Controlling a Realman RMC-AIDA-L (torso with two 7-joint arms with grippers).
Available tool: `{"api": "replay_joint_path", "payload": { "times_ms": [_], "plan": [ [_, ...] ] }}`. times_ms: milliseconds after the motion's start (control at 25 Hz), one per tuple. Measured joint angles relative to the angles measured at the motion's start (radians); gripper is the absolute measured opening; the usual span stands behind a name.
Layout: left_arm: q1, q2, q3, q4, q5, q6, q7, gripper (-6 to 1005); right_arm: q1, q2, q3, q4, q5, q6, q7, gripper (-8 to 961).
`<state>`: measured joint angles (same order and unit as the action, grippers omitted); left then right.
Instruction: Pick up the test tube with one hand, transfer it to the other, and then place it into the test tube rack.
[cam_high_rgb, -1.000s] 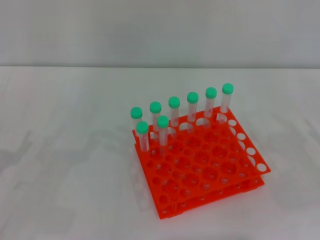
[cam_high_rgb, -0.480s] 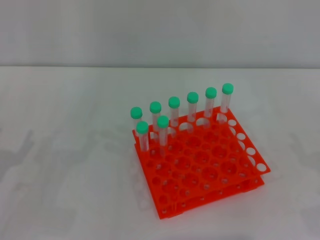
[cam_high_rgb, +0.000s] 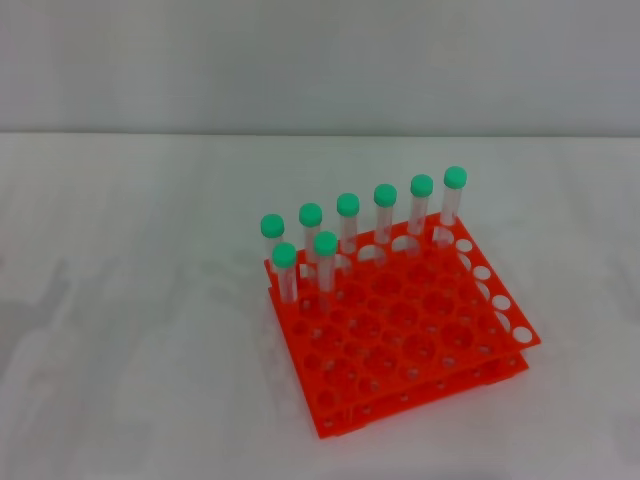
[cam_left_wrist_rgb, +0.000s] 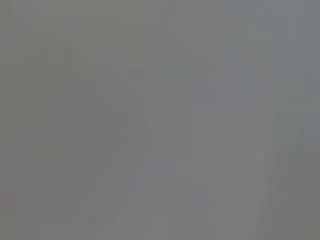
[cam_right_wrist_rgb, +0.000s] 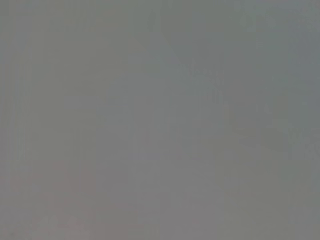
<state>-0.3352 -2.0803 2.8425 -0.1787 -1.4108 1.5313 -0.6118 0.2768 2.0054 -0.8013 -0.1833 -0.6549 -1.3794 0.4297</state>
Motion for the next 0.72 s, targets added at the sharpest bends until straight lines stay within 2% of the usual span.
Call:
{"api": "replay_joint_path", "payload": {
  "times_ms": [200,720],
  "plan": [
    [0.007,-0.001,0.000,0.025,-0.007,-0.004,0.021,880,0.006,-0.006,0.004,-0.010,0.020,0.007,-0.023,727],
    [-0.011,-0.001,0.001,0.108,-0.051,-0.014,0.112,875,-0.013,-0.004,0.024,-0.012,0.020,-0.037,-0.070,728]
  ]
}}
